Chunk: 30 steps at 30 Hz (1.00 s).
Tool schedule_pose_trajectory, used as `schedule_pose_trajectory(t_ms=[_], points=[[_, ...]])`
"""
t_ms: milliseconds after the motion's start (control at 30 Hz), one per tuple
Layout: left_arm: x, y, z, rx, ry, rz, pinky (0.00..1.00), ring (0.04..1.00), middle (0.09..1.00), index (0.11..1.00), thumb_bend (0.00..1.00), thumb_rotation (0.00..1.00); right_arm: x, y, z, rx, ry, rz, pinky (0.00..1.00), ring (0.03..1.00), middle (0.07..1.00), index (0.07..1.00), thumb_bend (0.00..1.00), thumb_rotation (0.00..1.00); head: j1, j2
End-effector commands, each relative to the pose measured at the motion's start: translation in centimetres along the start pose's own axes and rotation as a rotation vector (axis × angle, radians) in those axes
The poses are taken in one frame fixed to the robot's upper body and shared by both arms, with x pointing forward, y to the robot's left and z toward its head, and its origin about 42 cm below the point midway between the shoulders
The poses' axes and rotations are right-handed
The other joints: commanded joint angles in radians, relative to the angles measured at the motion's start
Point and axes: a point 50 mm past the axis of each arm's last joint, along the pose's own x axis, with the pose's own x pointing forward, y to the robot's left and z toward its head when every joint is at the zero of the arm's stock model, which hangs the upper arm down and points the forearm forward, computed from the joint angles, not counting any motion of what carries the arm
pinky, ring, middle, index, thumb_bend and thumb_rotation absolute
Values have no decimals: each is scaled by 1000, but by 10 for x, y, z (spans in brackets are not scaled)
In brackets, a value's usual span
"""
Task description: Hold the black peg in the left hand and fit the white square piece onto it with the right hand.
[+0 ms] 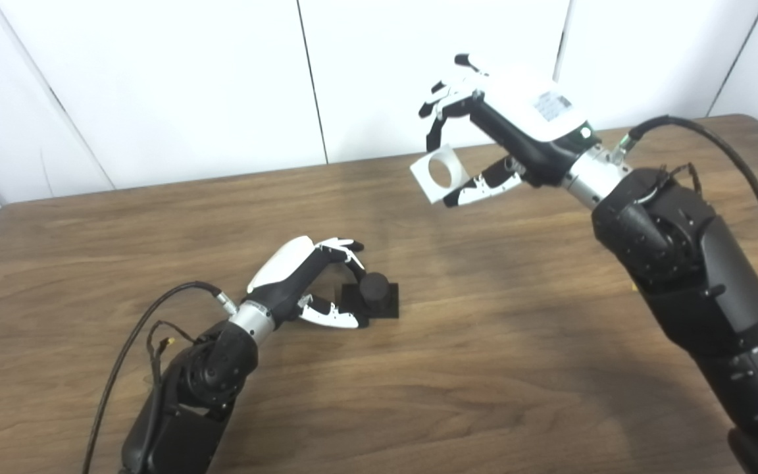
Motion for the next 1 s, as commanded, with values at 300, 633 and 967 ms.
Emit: schedule_pose_trajectory(t_ms=[300, 633, 967], points=[[10, 17, 16, 33, -45, 49, 928, 937, 877, 490, 520, 81, 7, 3, 33, 21, -136, 24, 903, 827, 734, 479, 518, 142, 11, 7], [12, 18, 17, 39, -41, 46, 920, 936, 878, 490, 520, 81, 9, 23, 44, 47, -168, 80, 882, 822, 729, 479, 518, 143, 21, 10], [11, 20, 19, 35, -39, 52, 922, 937, 879, 489, 520, 81, 19, 36, 51, 50, -200, 168, 903, 831, 735, 479, 516, 144, 35, 21]])
